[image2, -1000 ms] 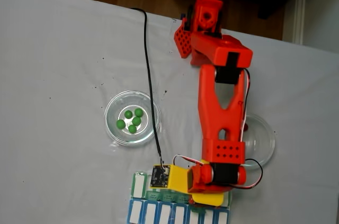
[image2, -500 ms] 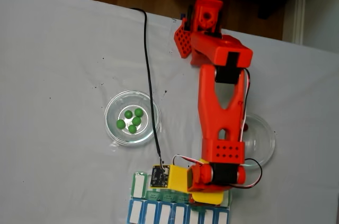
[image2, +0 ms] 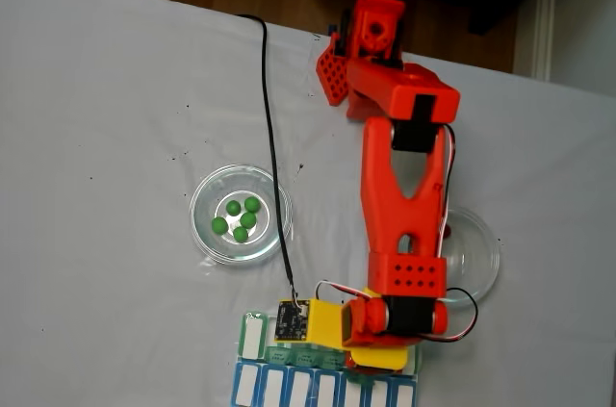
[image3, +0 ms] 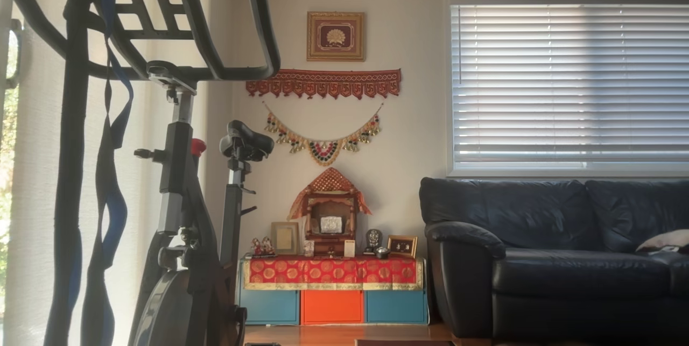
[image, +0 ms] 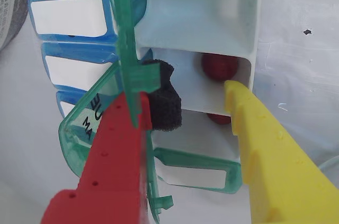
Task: Sort medicines into box.
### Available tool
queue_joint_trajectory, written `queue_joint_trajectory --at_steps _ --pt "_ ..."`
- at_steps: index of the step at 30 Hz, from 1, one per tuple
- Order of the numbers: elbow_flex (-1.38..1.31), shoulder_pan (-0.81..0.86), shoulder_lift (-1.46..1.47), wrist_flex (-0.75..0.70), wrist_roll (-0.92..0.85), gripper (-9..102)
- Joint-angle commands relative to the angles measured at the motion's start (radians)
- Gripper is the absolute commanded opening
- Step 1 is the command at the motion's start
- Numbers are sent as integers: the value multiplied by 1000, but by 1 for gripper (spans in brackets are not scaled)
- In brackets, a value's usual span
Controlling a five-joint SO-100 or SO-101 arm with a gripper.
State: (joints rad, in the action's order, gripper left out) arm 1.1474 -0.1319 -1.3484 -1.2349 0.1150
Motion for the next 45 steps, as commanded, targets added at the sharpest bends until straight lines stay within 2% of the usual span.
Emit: queue_joint_trajectory --at_steps 1,4,10,17,20,23,31,36,45 --pt "-63 -5 -140 -60 -52 10" --pt "-78 9 -173 -112 -83 3" --pt "-58 17 -324 -235 -94 2" --pt "-202 -37 -319 -555 -84 1" --pt "-167 -118 -364 -623 -84 1" --pt "-58 -204 -459 -611 -38 1" --pt "264 -400 -626 -445 103 1" --pt "439 -439 -657 -307 166 1" --pt "548 -442 -660 -238 192 1"
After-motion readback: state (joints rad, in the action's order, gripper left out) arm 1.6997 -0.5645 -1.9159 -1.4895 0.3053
